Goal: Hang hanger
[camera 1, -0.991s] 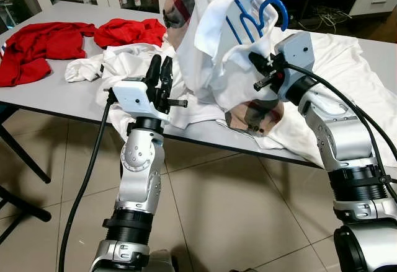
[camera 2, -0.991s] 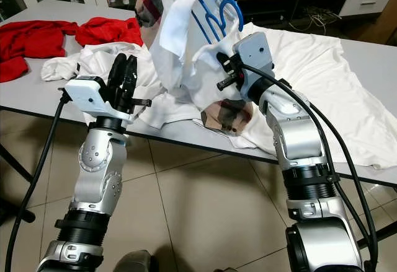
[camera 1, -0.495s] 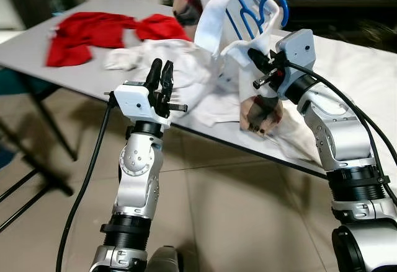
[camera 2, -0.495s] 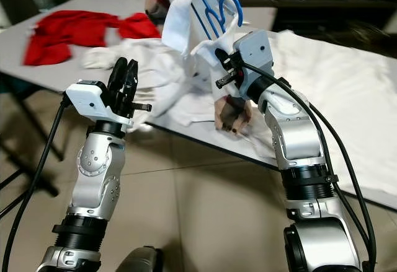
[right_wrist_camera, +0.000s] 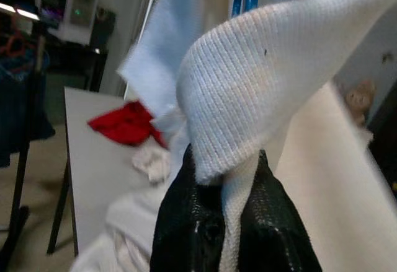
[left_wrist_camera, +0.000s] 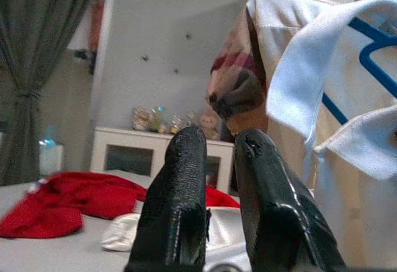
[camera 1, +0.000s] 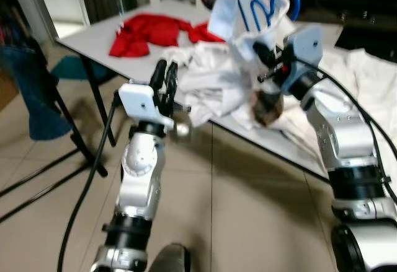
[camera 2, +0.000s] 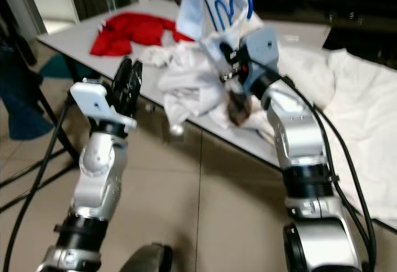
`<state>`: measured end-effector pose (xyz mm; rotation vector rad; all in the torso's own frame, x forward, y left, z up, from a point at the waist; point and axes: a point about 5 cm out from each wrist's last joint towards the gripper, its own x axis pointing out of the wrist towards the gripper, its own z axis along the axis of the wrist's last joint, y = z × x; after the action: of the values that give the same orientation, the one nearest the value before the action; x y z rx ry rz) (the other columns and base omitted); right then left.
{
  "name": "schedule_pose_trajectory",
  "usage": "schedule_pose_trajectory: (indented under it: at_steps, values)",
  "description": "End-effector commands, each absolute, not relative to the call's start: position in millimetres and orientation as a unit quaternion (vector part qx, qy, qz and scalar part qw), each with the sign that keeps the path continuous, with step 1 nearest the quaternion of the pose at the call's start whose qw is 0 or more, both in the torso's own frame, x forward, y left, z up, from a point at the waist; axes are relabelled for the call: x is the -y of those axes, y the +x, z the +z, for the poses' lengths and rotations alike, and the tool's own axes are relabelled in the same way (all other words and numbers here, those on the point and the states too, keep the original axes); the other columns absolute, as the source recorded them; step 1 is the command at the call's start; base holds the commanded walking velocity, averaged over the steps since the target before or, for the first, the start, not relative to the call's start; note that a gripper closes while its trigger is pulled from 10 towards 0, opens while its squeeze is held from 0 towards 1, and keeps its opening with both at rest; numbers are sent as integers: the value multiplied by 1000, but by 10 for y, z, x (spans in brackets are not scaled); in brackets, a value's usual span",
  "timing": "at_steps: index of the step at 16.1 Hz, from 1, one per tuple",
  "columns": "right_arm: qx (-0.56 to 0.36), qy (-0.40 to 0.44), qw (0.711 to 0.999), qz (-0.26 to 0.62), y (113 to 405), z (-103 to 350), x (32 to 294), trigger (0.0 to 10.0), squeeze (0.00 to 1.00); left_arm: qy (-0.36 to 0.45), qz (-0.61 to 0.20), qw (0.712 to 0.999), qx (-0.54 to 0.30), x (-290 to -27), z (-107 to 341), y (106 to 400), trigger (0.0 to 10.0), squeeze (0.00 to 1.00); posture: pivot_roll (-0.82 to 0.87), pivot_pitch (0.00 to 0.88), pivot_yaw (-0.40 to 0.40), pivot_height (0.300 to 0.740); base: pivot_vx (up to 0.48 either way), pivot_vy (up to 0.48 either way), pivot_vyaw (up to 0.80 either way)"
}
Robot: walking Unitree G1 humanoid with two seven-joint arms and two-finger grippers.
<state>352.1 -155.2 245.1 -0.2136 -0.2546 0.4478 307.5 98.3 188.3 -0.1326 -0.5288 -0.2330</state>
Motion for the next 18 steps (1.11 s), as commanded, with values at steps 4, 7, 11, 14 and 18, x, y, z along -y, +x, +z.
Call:
schedule_pose_trajectory:
  at_steps: [4,7,11,14,18]
  values:
    - [179,-105,949,238,3492,2718,1461,10000,0,-62,-120,955,264,-959,1902,3053,10000,0,179,0,10,740,0,0,800]
    - [183,-108,944,252,3476,2730,1424,10000,0,-62,-121,955,264,-945,1901,3052,10000,0,179,0,9,740,0,0,800]
    - [193,-112,937,267,3456,2784,1388,10000,0,-61,-123,954,265,-935,1906,3054,10000,0,181,0,8,740,0,0,800]
    - [199,-116,935,271,3450,2819,1381,10000,0,-60,-123,954,267,-934,1913,3060,10000,0,179,0,9,740,0,0,800]
    - [196,-126,933,276,3434,2822,1396,10000,0,-59,-127,953,269,-924,1919,3059,10000,0,175,0,12,740,0,0,800]
